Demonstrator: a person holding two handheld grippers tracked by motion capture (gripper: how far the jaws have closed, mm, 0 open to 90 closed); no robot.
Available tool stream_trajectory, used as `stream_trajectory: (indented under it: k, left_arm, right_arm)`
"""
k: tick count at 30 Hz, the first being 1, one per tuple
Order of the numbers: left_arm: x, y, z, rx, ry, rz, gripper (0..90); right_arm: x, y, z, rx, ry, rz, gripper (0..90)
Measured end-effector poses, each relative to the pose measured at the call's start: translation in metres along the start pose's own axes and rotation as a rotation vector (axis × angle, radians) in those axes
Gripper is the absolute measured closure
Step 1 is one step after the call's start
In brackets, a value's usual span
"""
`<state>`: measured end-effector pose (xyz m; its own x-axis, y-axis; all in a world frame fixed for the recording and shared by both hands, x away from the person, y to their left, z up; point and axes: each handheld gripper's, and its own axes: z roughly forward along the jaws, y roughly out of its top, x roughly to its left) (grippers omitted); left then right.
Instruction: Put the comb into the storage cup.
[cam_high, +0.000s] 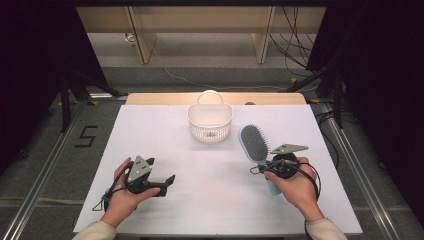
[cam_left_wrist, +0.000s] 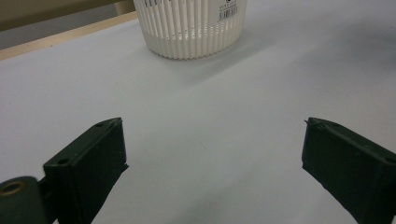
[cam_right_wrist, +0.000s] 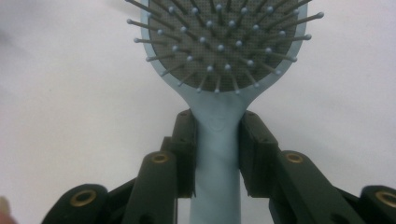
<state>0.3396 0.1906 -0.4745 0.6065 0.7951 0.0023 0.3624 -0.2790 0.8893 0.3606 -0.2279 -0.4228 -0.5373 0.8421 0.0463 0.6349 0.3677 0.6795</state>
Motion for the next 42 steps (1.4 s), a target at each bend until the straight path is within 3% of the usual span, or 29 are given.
stream_trajectory:
  k: [10,26,42]
  left_arm:
    - [0.001,0.0,-0.001,-0.003,0.001,-0.004,6.0]
    - [0.001,0.001,-0.001,-0.007,-0.002,-0.004,6.0]
    - [0.001,0.001,-0.001,-0.008,-0.002,-0.005,6.0]
  right_arm:
    - [-0.001,0.002,0.002,-0.031,-0.009,0.008,70.6]
    - [0.001,0.008,0.003,-0.15,-0.029,-0.015,70.6]
    - [0.002,0.016,0.007,-0.195,-0.024,-0.014,70.6]
